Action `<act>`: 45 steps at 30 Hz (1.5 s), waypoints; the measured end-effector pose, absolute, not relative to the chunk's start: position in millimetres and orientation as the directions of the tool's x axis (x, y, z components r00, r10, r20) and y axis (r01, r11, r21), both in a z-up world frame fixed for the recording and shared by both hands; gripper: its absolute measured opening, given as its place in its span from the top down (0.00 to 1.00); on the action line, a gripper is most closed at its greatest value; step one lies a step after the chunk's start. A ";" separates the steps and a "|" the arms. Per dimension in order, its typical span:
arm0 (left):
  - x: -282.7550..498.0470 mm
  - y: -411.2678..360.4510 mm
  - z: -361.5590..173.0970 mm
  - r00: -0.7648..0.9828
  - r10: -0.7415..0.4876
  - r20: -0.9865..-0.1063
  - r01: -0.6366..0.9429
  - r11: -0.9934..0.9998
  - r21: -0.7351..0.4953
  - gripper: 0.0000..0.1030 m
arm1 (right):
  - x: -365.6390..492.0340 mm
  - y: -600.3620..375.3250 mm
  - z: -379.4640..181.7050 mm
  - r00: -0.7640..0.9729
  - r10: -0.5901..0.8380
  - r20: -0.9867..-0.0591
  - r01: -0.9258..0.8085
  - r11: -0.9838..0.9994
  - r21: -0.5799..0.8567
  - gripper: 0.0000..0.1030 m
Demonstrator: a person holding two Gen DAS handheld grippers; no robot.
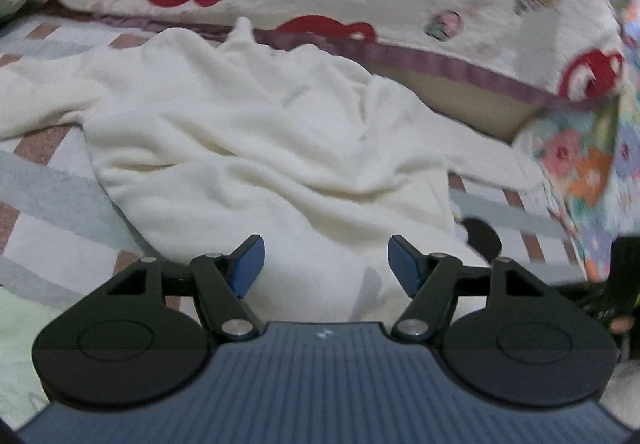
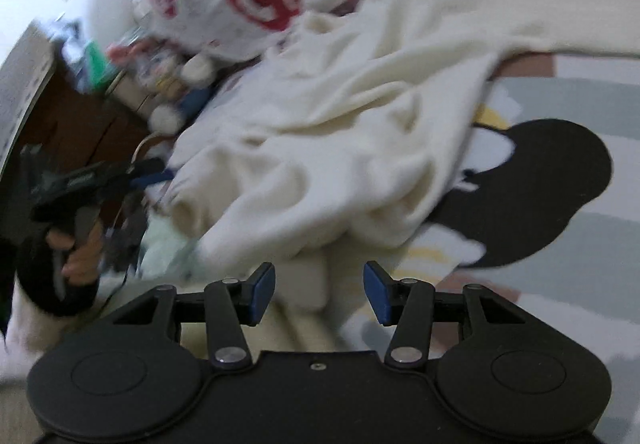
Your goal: Fold clothes
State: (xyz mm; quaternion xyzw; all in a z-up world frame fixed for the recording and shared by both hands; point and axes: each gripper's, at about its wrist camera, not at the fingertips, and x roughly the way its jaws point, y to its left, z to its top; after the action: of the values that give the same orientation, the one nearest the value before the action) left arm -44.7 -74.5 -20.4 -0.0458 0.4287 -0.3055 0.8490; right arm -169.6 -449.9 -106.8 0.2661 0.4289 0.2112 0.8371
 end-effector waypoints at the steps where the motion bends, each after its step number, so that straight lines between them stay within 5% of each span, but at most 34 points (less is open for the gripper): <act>1: -50.2 -76.2 -19.9 0.422 -0.561 -0.712 0.515 0.795 -0.320 0.34 | -170.7 -443.5 -101.4 0.534 0.590 -0.606 -0.152 0.772 0.617 0.47; 6: -78.7 -106.6 -25.6 0.311 -0.546 -0.778 0.711 0.677 -0.191 0.32 | -161.8 -409.8 -97.2 0.372 0.666 -0.646 -0.277 0.744 0.608 0.45; 12: -59.3 -116.7 -44.0 0.512 -0.242 -0.824 0.528 0.845 0.080 0.31 | -143.2 -398.4 -103.6 0.354 0.626 -0.695 -0.246 0.779 0.577 0.45; 15: -48.4 -109.6 -38.5 0.561 -0.241 -0.792 0.485 0.871 0.078 0.31 | -127.3 -394.5 -104.5 0.379 0.591 -0.712 -0.239 0.806 0.542 0.45; 16: -45.5 -105.1 -36.8 0.551 -0.271 -0.789 0.481 0.876 0.034 0.36 | -121.0 -392.2 -104.7 0.395 0.577 -0.715 -0.237 0.816 0.527 0.45; 19: -41.0 -92.5 -34.2 0.526 -0.337 -0.781 0.468 0.881 -0.065 0.86 | -103.2 -399.1 -104.1 0.474 0.572 -0.669 -0.188 0.809 0.558 0.57; 22: -46.0 -95.9 -31.0 0.558 -0.333 -0.760 0.513 0.859 0.000 0.87 | -96.0 -412.1 -104.6 0.569 0.540 -0.620 -0.106 0.796 0.596 0.72; 30: -33.9 -78.7 -9.8 0.712 -0.231 -0.663 0.393 0.913 0.105 0.89 | -108.6 -436.4 -75.1 0.748 0.297 -0.594 0.040 0.873 0.487 0.80; 37: -13.5 -44.3 -17.8 0.650 -0.284 -0.705 0.283 0.951 -0.122 0.89 | -110.7 -446.6 -61.2 0.748 0.021 -0.664 0.170 0.960 0.222 0.79; 45: -14.9 -45.6 -26.7 0.660 -0.243 -0.711 0.253 0.963 -0.095 0.86 | -141.1 -449.9 -81.8 0.726 0.149 -0.671 0.088 0.948 0.305 0.74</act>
State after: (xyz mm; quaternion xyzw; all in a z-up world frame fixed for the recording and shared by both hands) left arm -14.9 -45.6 -26.7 0.0062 0.3895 -0.1362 0.9109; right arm -141.1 -449.9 -81.8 0.1602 0.3698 0.0165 0.9151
